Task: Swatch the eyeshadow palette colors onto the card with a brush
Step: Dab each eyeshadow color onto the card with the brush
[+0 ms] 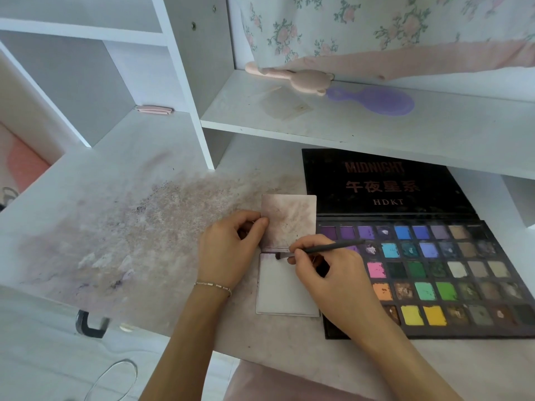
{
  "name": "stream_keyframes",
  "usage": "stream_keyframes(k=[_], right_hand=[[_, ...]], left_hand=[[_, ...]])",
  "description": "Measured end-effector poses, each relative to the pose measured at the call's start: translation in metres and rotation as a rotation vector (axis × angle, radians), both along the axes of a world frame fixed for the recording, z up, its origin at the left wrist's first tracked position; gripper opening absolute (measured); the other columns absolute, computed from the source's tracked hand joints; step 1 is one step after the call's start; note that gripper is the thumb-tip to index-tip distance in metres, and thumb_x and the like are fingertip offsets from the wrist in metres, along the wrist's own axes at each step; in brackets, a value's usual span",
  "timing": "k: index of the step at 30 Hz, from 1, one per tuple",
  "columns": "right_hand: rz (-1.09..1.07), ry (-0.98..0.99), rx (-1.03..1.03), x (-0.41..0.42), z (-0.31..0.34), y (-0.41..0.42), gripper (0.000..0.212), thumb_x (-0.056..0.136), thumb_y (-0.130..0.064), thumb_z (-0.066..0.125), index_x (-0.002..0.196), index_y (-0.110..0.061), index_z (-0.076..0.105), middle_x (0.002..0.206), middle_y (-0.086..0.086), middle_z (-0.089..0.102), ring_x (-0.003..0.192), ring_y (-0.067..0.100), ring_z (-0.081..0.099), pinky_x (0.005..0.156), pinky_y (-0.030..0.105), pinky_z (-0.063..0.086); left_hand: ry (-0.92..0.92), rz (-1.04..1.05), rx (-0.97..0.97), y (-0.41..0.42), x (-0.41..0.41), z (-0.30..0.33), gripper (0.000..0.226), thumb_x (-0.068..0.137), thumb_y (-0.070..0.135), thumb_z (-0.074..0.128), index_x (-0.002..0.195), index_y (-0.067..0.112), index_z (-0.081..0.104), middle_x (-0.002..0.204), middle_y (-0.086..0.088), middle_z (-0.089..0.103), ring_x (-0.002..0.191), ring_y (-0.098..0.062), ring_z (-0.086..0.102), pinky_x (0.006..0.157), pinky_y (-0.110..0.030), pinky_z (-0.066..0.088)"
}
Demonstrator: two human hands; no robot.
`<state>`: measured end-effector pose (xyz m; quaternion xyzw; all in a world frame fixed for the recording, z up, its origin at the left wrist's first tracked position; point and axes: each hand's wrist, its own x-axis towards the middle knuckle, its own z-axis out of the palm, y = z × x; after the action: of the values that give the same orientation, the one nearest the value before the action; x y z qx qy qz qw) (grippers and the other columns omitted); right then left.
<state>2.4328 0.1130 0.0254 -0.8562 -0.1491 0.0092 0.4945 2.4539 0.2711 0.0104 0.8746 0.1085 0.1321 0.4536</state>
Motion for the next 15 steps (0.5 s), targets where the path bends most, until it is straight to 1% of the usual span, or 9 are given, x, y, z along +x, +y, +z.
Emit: stream_keyframes(k=[4,11,15], right_hand=[[0.001,0.006,-0.019,0.0003,-0.0010,0.0000,0.015,0.085,-0.016,0.054,0.083,-0.031,0.055,0.079,-0.011,0.063,0.079,0.001,0.059,0.073,0.015,0.048],[0.005,0.026,-0.029,-0.0001,0.0000,-0.0005,0.015,0.085,-0.018,0.053,0.082,-0.032,0.054,0.082,-0.005,0.065,0.079,0.004,0.060,0.071,0.016,0.048],[-0.011,0.029,-0.036,0.0002,0.0006,-0.0003,0.015,0.086,-0.019,0.052,0.083,-0.033,0.053,0.081,-0.007,0.065,0.080,0.004,0.060,0.071,0.018,0.049]], left_hand=[[-0.003,0.001,0.001,0.0002,-0.0002,-0.0002,0.006,0.081,0.027,0.065,0.081,0.024,0.071,0.067,0.019,0.061,0.068,-0.001,0.059,0.067,-0.028,0.050],[0.009,-0.010,-0.005,0.0005,0.0000,-0.0004,0.008,0.081,0.027,0.064,0.082,0.023,0.071,0.074,0.008,0.068,0.071,-0.009,0.062,0.070,-0.031,0.051],[0.010,-0.012,-0.004,0.0005,-0.0004,-0.0001,0.008,0.081,0.027,0.064,0.082,0.023,0.071,0.075,0.008,0.069,0.072,-0.008,0.062,0.070,-0.029,0.050]])
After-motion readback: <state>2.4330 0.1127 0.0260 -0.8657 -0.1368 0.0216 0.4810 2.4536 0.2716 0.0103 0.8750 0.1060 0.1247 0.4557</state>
